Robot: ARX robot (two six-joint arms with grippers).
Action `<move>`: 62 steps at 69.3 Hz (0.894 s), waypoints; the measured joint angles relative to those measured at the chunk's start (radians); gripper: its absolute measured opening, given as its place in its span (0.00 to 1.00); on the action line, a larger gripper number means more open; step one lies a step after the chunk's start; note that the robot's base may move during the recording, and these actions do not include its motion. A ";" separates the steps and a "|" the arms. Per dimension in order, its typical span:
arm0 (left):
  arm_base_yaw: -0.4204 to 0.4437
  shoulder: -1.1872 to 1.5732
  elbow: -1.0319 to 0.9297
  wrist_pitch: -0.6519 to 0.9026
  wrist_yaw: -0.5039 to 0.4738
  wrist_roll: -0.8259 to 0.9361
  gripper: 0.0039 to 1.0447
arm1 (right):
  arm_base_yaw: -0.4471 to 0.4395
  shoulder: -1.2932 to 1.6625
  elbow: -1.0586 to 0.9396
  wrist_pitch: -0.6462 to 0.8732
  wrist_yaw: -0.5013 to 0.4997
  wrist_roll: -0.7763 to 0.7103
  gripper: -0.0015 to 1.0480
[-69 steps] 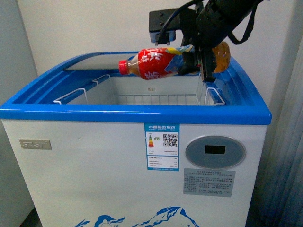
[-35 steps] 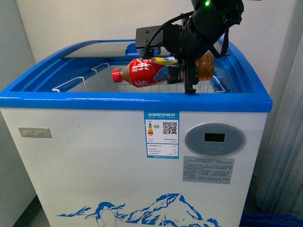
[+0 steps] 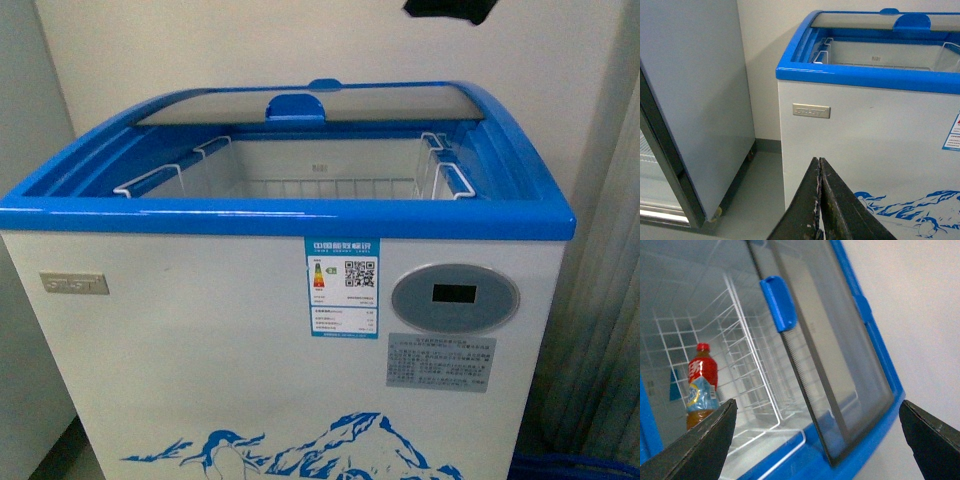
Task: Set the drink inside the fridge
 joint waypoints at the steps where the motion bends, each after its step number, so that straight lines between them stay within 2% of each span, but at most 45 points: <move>1: 0.000 -0.006 0.000 -0.006 0.000 0.000 0.02 | -0.008 -0.039 -0.033 -0.011 0.006 0.050 0.93; 3: 0.000 -0.021 0.000 -0.021 0.000 0.000 0.02 | -0.031 -0.145 -0.125 -0.047 0.022 0.182 0.93; 12: 0.000 -0.055 0.000 -0.055 0.000 0.000 0.02 | -0.120 -0.440 -0.367 -0.202 0.021 0.511 0.93; 16: 0.000 -0.068 0.000 -0.069 0.000 0.000 0.02 | -0.163 -0.557 -0.459 -0.281 0.033 0.608 0.93; 21: 0.000 -0.111 0.000 -0.121 -0.001 0.000 0.02 | -0.244 -0.741 -0.601 -0.389 -0.011 0.720 0.93; 23: 0.000 -0.156 0.000 -0.187 0.002 0.000 0.02 | -0.263 -0.786 -0.631 -0.414 -0.022 0.741 0.93; 25: 0.000 -0.183 0.000 -0.218 0.000 0.000 0.02 | -0.268 -0.865 -0.700 -0.377 0.005 0.750 0.90; 26: 0.000 -0.207 0.000 -0.237 0.000 0.000 0.02 | -0.262 -0.922 -0.756 -0.309 0.037 0.750 0.87; 30: 0.000 -0.241 0.000 -0.249 0.000 0.000 0.02 | -0.244 -1.085 -0.912 -0.096 0.060 0.750 0.77; 36: 0.000 -0.246 0.000 -0.253 0.000 0.000 0.02 | -0.234 -1.248 -1.071 0.090 0.054 0.750 0.64; 42: 0.000 -0.250 0.000 -0.254 0.000 0.000 0.02 | -0.232 -1.355 -1.159 0.117 0.067 0.750 0.51; 48: 0.000 -0.250 0.000 -0.255 0.000 0.000 0.02 | -0.230 -1.407 -1.283 0.143 0.062 0.750 0.33; 56: 0.000 -0.250 0.000 -0.256 0.000 0.000 0.02 | -0.230 -1.476 -1.395 0.188 0.065 0.750 0.03; 62: 0.000 -0.250 0.000 -0.256 0.000 0.000 0.02 | -0.230 -1.502 -1.442 0.207 0.066 0.751 0.03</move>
